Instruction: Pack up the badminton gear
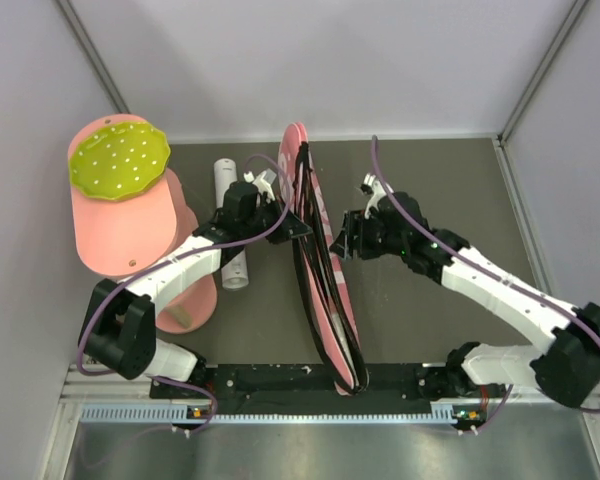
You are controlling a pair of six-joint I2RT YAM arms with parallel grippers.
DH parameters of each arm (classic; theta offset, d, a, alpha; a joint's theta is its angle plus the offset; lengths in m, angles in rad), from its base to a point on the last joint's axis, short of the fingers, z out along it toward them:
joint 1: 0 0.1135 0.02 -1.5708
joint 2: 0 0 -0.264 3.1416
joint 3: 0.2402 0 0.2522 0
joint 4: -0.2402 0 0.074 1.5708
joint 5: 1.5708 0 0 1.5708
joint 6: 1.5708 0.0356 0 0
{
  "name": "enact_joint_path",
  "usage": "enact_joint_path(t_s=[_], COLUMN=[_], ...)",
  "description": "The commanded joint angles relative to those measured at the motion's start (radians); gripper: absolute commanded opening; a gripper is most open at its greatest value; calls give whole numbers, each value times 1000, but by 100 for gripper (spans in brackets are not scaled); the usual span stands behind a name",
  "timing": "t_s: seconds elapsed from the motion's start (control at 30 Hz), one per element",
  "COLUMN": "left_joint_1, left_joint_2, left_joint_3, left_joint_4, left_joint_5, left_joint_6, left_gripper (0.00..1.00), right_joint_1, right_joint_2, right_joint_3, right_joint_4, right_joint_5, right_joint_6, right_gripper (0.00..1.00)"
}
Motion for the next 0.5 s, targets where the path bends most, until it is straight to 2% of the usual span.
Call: enact_joint_path(t_s=[0.0,0.13,0.23,0.37,0.43,0.47], left_joint_1=[-3,-3,-3,-3,-3,-3], left_joint_2=[-43,-49,-53,-46,-45,-45], left_joint_3=[27,27,25,30,31,31], left_joint_4=[70,62,59,59,56,56], left_joint_5=[75,70,63,60,58,55], left_joint_6=[-1,5,10,12,13,13], left_gripper=[0,0,0,0,0,0], right_joint_1=[-46,-40,-18,16,39,43], right_joint_2=[129,179,185,213,231,237], right_joint_3=[76,27,-28,-19,2,7], right_joint_4=[110,233,301,284,269,272], right_joint_5=[-110,-203,-216,-178,-138,-136], right_joint_6=[-102,-111,-104,-113,-136,-137], right_gripper=[59,54,52,25,16,7])
